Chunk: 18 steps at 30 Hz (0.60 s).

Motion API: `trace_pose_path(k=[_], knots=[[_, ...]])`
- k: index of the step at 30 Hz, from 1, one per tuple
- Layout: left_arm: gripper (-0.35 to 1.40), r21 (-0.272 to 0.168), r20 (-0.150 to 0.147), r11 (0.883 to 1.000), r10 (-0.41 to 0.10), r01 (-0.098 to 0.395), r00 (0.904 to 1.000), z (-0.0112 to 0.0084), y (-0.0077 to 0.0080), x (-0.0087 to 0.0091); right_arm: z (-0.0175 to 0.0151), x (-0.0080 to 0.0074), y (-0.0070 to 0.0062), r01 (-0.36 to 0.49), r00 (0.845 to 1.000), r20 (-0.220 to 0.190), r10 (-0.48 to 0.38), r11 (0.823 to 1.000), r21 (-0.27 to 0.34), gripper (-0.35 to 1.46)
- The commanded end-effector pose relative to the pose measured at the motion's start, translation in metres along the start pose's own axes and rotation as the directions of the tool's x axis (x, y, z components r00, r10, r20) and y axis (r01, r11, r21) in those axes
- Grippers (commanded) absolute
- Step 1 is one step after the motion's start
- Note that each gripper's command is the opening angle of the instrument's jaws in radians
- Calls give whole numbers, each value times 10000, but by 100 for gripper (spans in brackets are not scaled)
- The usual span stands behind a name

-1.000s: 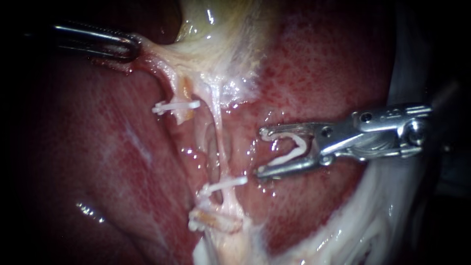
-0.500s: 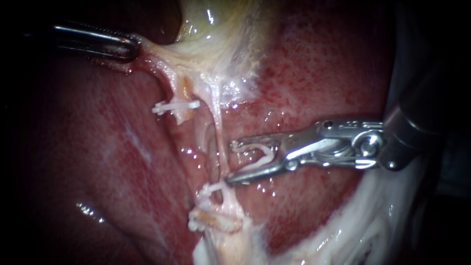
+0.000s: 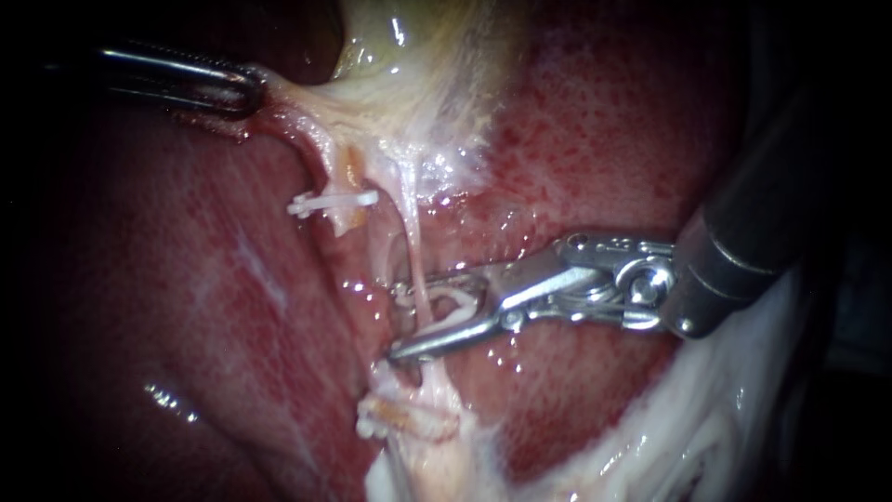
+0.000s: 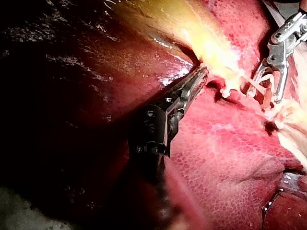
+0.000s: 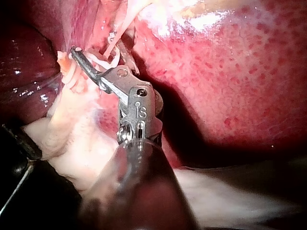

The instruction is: Clipping second clip right tube

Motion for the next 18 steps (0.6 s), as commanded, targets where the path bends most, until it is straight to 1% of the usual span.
trace_pose_path(k=[1,4,7,9,10,14,18], knots=[[-35,0,1,10000,-2,2,10000,0,0,0,0,0,-1,-37,10000,-60,37,10000,67,50],[-35,-3,1,10000,-1,1,10000,0,0,0,1,1,-6,-191,9996,-188,198,9991,374,50],[-35,-6,2,10000,0,0,10000,0,-1,0,3,3,-15,-261,9990,-340,286,9969,738,50],[-35,-8,2,10000,0,0,10000,0,-1,0,5,4,-19,-277,9989,-350,310,9954,913,50],[-35,-9,3,10000,0,0,10000,-1,-1,0,6,5,-23,-242,9991,-330,276,9945,1015,50],[-35,-13,4,10000,1,-1,10000,-1,-2,0,7,8,-32,-277,9986,-415,330,9919,1240,49],[-35,-13,4,10000,1,-1,10000,-1,-2,0,7,10,-34,-271,9984,-458,333,9912,1298,48]])
